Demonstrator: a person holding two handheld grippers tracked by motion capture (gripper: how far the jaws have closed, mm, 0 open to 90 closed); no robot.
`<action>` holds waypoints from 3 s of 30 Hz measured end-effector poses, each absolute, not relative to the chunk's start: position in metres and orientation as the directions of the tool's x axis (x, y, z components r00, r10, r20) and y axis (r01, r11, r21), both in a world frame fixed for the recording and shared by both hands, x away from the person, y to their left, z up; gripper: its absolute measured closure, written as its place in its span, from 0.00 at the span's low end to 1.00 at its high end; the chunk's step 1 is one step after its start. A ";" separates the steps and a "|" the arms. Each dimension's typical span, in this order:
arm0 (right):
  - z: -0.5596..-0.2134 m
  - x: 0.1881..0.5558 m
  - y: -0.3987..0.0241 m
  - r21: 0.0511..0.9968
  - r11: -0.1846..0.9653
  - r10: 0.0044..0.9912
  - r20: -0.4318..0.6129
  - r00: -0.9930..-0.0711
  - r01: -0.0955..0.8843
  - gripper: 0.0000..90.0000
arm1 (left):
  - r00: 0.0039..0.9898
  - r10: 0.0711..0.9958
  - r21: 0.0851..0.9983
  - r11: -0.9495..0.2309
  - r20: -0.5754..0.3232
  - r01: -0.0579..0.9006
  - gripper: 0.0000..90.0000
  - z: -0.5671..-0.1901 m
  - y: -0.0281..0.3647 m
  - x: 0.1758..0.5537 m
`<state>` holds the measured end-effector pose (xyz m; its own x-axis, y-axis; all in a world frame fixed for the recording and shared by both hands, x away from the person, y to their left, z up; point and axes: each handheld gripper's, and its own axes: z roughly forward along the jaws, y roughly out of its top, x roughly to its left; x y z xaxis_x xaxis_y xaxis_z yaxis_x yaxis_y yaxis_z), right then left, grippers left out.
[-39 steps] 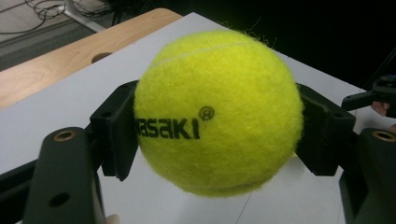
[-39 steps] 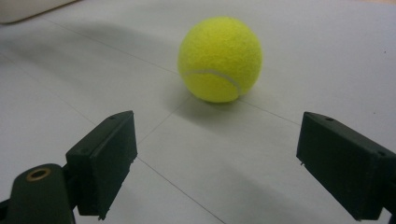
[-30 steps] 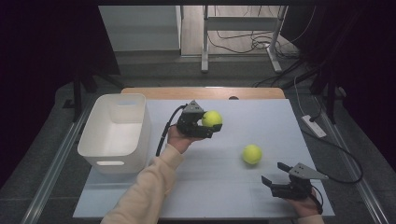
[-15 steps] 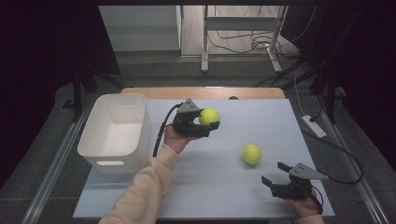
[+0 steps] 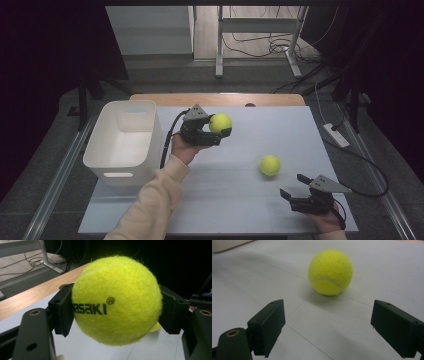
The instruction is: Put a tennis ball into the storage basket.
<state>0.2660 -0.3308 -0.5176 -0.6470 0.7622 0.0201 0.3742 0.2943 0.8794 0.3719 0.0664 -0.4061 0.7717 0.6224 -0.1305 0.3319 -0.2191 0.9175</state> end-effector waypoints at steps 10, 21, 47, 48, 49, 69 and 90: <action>-0.517 0.266 -0.331 0.880 0.292 0.763 0.021 -0.646 0.374 0.14 | 0.764 0.632 0.927 -0.194 -0.132 0.320 0.29 -0.400 0.075 0.369; -0.518 0.266 -0.331 0.880 0.292 0.763 0.021 -0.646 0.375 0.14 | 0.756 0.642 0.935 -0.175 -0.129 0.308 0.29 -0.395 0.082 0.366; -0.517 0.266 -0.331 0.882 0.288 0.764 0.022 -0.645 0.373 0.14 | 0.721 0.683 0.945 -0.143 -0.120 0.293 0.29 -0.383 0.101 0.365; -0.517 0.266 -0.331 0.882 0.289 0.764 0.022 -0.644 0.372 0.14 | 0.717 0.686 0.945 -0.141 -0.121 0.294 0.29 -0.383 0.102 0.365; -0.517 0.266 -0.331 0.882 0.288 0.765 0.022 -0.644 0.372 0.14 | 0.714 0.689 0.945 -0.136 -0.124 0.296 0.29 -0.383 0.103 0.365; -0.517 0.266 -0.332 0.885 0.280 0.767 0.027 -0.642 0.372 0.14 | 0.668 0.731 0.947 -0.101 -0.137 0.305 0.29 -0.371 0.126 0.365; -0.517 0.266 -0.332 0.884 0.282 0.768 0.024 -0.640 0.372 0.14 | 0.636 0.763 0.950 -0.104 -0.115 0.295 0.29 -0.366 0.145 0.366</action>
<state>0.2659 -0.3320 -0.5169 -0.6397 0.7683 0.0243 0.3721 0.2819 0.8843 0.3658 0.1448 -0.3656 0.6364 0.7628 -0.1146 0.2954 -0.1037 0.9497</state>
